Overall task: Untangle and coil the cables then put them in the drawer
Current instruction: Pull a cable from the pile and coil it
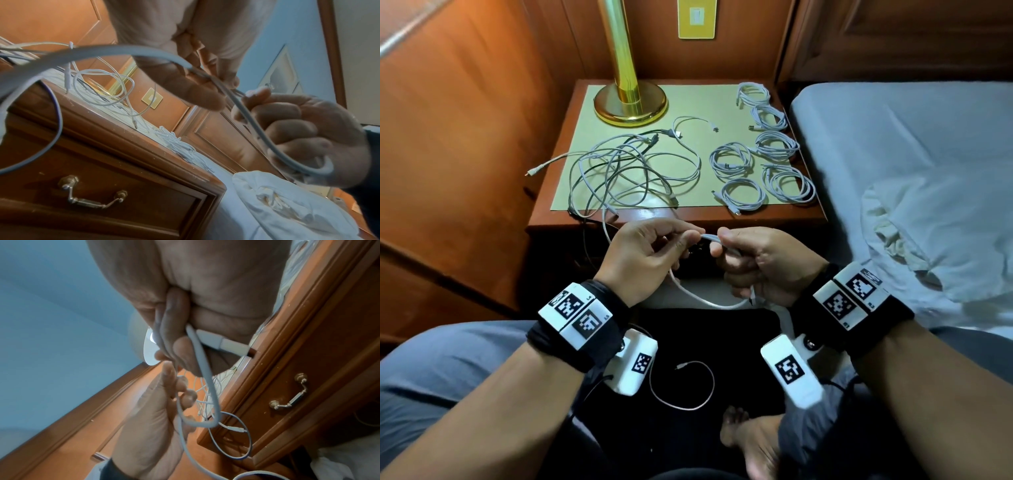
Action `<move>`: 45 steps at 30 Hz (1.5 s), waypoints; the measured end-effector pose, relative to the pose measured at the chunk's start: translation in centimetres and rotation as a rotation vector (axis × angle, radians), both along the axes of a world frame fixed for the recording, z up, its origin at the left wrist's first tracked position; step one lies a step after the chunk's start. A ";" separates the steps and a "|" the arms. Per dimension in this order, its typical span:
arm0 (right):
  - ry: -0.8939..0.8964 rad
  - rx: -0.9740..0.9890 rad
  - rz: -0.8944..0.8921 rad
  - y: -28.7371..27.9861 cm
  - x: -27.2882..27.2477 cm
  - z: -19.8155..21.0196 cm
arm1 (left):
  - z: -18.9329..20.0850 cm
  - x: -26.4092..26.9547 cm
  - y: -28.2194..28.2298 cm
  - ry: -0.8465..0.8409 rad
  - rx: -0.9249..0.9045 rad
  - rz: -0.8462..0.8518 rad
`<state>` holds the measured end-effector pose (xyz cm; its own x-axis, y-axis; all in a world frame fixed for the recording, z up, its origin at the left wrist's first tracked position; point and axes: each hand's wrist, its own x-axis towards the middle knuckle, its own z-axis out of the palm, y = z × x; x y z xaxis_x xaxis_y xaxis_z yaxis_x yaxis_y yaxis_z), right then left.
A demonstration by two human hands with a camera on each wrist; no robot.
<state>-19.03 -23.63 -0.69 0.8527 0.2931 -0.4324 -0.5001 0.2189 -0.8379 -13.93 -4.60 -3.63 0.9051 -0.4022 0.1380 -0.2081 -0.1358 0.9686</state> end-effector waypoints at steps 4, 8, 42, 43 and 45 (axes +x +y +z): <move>-0.024 0.089 -0.041 -0.6 0.0 0.3 | -0.1 0.8 0.7 0.024 0.075 0.020; -0.057 0.182 -0.150 -1.9 0.5 0.5 | 0.5 2.7 2.9 -0.040 0.154 0.034; -0.370 -0.327 0.062 0.2 -0.3 -0.9 | -0.8 -0.3 1.0 -0.296 0.141 -0.006; -0.329 -0.236 0.043 0.4 -0.3 -0.7 | -0.8 -0.2 1.1 -0.213 0.149 -0.008; -0.255 -0.089 -0.015 0.6 -0.5 -0.2 | -0.7 -0.1 1.2 -0.076 0.177 -0.043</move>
